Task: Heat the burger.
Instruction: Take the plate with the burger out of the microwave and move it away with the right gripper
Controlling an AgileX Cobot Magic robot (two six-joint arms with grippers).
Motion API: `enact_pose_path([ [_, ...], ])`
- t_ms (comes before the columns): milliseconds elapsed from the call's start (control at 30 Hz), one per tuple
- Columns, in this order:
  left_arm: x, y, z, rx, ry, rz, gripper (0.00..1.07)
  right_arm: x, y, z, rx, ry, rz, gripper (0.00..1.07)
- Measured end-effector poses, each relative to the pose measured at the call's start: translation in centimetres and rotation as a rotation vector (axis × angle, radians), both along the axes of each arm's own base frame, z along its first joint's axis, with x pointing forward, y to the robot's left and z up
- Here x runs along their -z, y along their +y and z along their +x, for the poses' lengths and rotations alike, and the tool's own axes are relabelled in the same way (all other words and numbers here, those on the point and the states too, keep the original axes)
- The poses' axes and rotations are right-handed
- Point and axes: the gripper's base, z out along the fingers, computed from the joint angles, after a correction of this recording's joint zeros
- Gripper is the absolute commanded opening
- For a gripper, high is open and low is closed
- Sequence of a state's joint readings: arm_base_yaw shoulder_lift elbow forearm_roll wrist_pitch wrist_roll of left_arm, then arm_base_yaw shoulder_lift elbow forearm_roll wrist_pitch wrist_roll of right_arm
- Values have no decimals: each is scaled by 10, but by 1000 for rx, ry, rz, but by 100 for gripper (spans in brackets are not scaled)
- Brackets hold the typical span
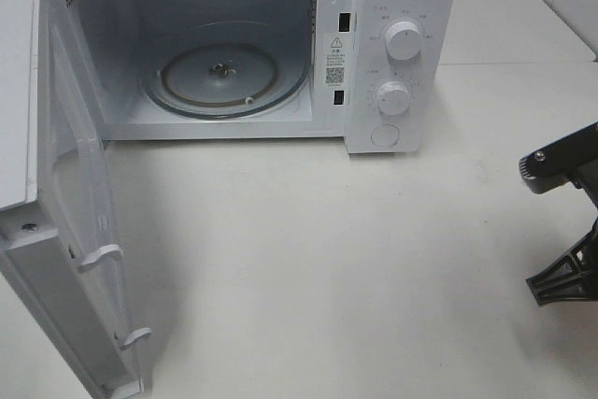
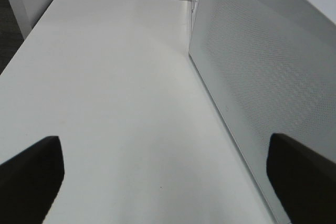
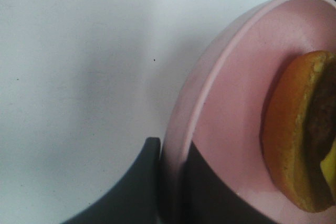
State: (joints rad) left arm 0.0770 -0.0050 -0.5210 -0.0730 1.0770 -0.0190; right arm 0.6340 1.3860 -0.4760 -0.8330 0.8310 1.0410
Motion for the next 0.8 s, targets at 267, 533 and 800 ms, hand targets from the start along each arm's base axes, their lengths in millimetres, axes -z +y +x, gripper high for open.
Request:
enact_pose_path([
  [267, 0, 0, 0, 0, 0, 0, 98, 25, 10, 12, -28, 14, 1, 3],
  [533, 0, 0, 0, 0, 0, 0, 98, 46, 15, 21, -44, 6, -13, 3],
  [800, 0, 0, 0, 0, 0, 0, 98, 62, 16, 27, -39, -19, -37, 4],
])
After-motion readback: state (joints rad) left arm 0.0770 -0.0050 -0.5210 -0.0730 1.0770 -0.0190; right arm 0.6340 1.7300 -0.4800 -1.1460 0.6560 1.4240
